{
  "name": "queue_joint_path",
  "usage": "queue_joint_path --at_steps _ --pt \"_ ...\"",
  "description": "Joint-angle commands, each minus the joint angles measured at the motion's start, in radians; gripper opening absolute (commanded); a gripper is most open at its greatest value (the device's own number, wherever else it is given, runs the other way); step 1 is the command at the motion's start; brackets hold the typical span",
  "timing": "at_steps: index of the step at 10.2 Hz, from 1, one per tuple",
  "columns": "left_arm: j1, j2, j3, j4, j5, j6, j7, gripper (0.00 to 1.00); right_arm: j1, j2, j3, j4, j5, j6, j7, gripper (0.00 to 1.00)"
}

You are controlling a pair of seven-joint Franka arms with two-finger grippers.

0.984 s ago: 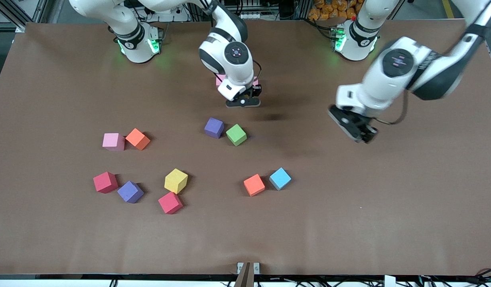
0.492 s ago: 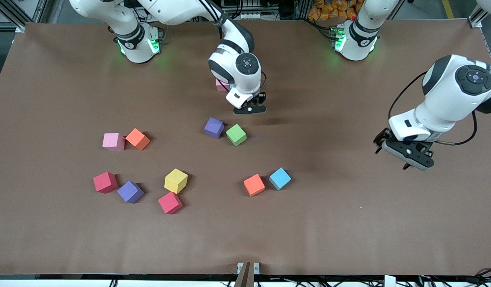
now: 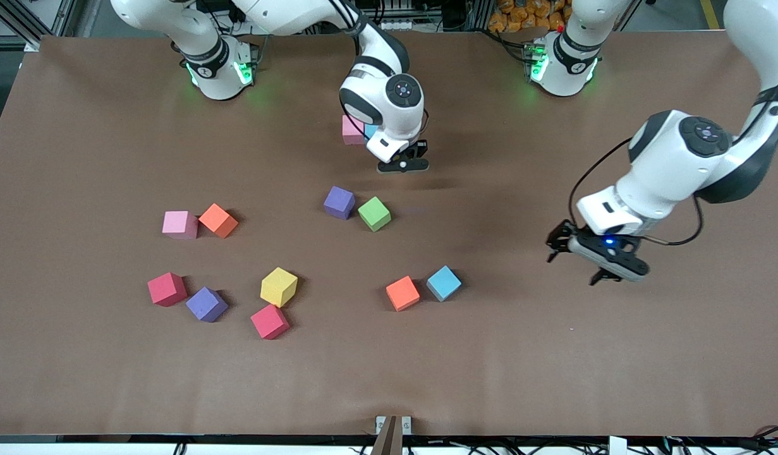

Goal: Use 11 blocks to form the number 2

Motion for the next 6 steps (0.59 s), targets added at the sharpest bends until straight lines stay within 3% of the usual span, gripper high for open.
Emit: queue_joint_path --at_steps 1,5,6 --pt "-0.102 0.041 0.016 0.0 0.133 0.035 -0.083 1.0 0.014 0.01 -0.008 0.015 -0.042 -0.006 0.029 0.0" --pt "-0.28 0.112 0.144 -0.018 0.443 0.136 -0.195 1.0 0.012 0.016 -0.01 0.015 -0.049 -0.006 0.033 0.0" --pt "-0.299 0.133 0.187 -0.018 0.618 0.188 -0.207 1.0 0.012 0.016 -0.01 0.015 -0.049 -0.006 0.041 0.0"
